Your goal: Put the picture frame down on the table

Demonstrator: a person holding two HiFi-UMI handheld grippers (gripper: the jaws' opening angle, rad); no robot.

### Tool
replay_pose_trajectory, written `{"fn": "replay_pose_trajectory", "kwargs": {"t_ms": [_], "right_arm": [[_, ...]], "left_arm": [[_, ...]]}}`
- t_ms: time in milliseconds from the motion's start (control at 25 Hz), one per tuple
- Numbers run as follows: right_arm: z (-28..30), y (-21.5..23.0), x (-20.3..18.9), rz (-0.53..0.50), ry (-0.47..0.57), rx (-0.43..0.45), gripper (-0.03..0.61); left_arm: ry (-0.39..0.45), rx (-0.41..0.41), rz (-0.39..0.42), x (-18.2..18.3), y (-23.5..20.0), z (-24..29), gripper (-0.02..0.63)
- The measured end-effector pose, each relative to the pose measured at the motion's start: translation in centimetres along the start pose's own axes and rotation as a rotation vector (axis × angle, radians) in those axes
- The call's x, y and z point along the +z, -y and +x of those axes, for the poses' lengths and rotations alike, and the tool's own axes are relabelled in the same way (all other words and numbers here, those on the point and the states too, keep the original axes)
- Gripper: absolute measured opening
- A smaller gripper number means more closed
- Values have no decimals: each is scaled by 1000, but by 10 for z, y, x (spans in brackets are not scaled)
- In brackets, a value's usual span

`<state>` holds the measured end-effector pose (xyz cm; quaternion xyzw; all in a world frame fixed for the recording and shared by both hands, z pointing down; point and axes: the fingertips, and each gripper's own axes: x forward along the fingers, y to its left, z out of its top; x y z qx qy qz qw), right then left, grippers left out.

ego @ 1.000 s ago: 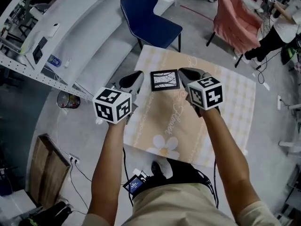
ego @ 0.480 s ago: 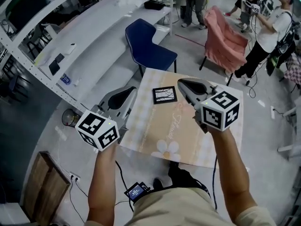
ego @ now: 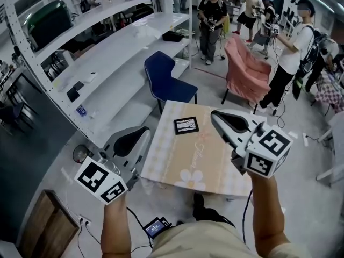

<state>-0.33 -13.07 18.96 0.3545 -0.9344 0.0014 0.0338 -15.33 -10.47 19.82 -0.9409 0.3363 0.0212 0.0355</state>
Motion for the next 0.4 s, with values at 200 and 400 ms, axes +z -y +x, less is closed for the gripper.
{"fn": "replay_pose_trajectory", "kwargs": {"t_ms": [200,400], "right_arm": [[-33,-31,22,-42,27,-11,3],[-64,-58,31,-68,39,-12,3]], "left_arm": [[37,-24,35,24,30,-27,5],[54,-31,55,37,64,-50,5]]}}
